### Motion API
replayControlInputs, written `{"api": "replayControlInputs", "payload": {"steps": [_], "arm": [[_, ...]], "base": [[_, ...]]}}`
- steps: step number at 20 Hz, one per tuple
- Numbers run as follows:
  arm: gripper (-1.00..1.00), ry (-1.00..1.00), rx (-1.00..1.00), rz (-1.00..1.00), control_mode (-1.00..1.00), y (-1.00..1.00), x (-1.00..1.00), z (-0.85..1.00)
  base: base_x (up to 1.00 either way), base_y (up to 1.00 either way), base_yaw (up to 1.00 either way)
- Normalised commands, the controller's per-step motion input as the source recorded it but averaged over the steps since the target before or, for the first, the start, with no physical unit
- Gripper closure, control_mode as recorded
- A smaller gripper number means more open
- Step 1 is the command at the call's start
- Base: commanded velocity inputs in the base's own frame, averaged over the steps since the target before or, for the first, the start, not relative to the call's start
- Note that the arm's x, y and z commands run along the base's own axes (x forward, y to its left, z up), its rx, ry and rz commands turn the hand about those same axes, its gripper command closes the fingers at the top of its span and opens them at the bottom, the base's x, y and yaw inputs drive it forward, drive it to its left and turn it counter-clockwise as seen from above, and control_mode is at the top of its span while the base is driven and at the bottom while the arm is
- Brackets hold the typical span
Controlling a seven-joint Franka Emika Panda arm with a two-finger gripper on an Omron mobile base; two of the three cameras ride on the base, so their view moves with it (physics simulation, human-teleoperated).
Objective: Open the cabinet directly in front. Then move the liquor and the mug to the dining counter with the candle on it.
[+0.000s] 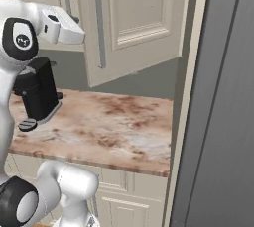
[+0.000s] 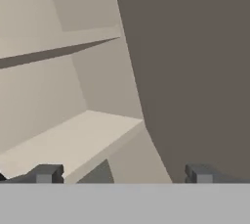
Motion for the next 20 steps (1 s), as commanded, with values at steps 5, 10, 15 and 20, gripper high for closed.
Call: {"api": "replayControlInputs", "payload": {"steps": [5, 10, 15, 20], "arm": [[-1.0, 0.0, 0.18, 0.0, -1.0, -1.0, -0.2, -0.44], [-1.0, 0.0, 0.19, 0.01, -1.0, -1.0, -0.04, -0.67], [-1.0, -0.01, 0.16, 0.04, -1.0, -1.0, 0.0, -0.78], [-1.0, -0.03, 0.04, 0.12, -1.0, -0.58, 0.19, -0.41]], "base": [[0.0, 0.0, 0.0], [0.0, 0.0, 0.0], [0.0, 0.0, 0.0], [0.0, 0.0, 0.0]]}}
